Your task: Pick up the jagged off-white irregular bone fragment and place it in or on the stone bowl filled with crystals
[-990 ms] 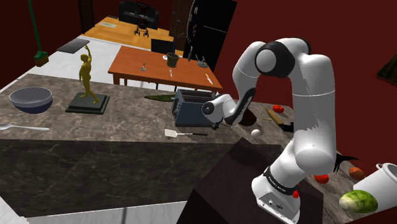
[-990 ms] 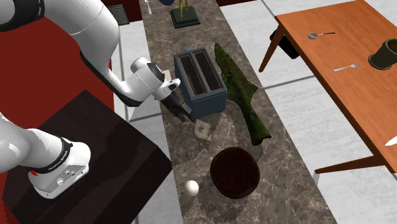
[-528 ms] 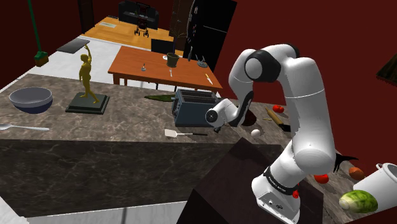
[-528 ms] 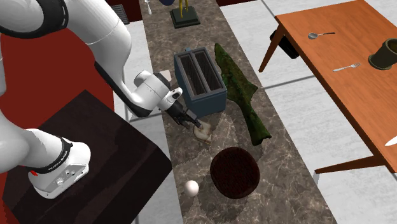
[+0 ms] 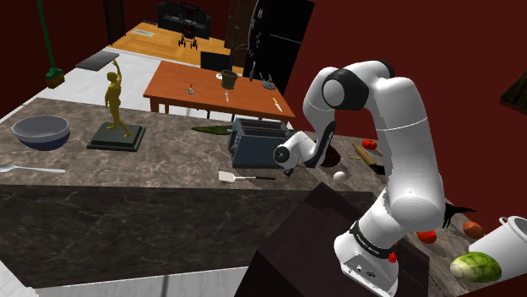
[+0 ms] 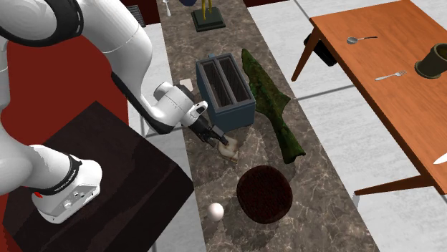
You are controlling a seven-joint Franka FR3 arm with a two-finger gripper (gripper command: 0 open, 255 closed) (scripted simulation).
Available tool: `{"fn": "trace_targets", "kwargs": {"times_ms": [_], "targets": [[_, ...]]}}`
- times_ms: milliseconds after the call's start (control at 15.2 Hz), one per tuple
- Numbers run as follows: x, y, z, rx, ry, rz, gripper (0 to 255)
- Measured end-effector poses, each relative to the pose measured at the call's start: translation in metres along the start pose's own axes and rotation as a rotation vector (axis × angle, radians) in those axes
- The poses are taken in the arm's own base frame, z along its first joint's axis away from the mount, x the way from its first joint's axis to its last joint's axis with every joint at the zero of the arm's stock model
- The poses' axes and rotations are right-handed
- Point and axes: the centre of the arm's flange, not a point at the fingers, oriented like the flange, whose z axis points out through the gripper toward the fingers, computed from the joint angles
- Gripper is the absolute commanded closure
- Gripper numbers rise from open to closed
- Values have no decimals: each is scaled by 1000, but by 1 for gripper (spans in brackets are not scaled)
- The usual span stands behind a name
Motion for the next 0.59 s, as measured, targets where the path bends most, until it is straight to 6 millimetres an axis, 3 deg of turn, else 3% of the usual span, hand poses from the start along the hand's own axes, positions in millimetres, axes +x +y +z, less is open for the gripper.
{"fn": "trace_targets", "kwargs": {"times_ms": [66, 594], "targets": [[0, 0, 0, 0, 0, 0, 255], [0, 0, 0, -1, 1, 1, 255]]}}
